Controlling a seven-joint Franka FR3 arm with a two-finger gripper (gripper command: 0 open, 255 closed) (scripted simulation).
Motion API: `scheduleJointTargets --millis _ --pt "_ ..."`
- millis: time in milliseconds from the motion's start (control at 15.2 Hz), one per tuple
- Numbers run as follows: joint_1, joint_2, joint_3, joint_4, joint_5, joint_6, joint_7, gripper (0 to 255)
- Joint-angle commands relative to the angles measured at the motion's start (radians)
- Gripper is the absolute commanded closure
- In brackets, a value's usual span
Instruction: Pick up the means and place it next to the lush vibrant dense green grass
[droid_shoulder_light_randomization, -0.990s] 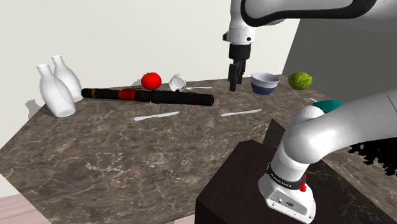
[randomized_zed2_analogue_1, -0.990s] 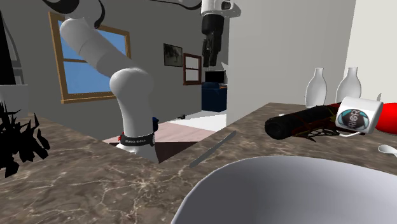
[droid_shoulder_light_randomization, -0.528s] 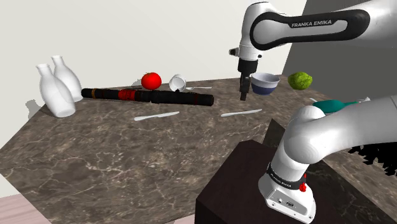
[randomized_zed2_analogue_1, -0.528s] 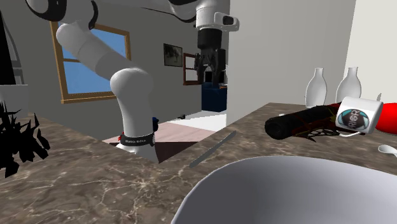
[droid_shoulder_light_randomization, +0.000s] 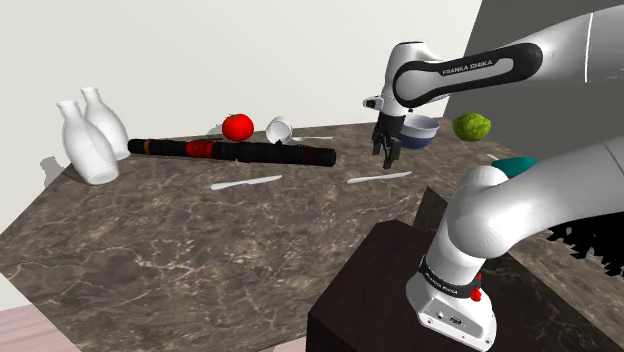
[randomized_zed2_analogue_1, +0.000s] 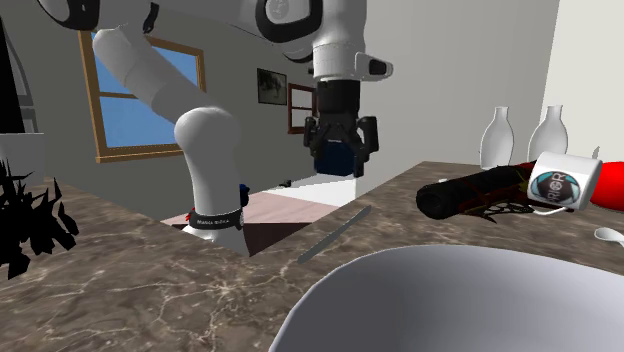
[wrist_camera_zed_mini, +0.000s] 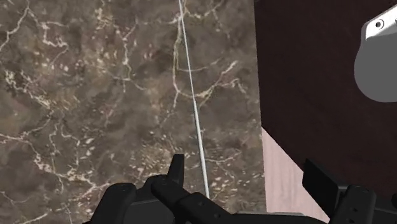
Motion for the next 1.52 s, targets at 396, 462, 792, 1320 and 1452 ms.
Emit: scheduleJointTargets --millis 396,462,792,1320,1452 --pt "0.067 0.151 -0.183 -0.013 -0.065 0.210 -0.201 0" --pt "0.070 0.162 -0.191 -0.020 -0.068 0.227 -0.201 0" --pt "0.077 0.190 -0.212 -0.038 -0.074 0.274 -0.202 0" --pt "0.077 0.190 -0.212 -0.038 -0.074 0.274 -0.202 255" --pt "0.077 0.190 -0.212 -0.038 -0.074 0.274 -0.202 255"
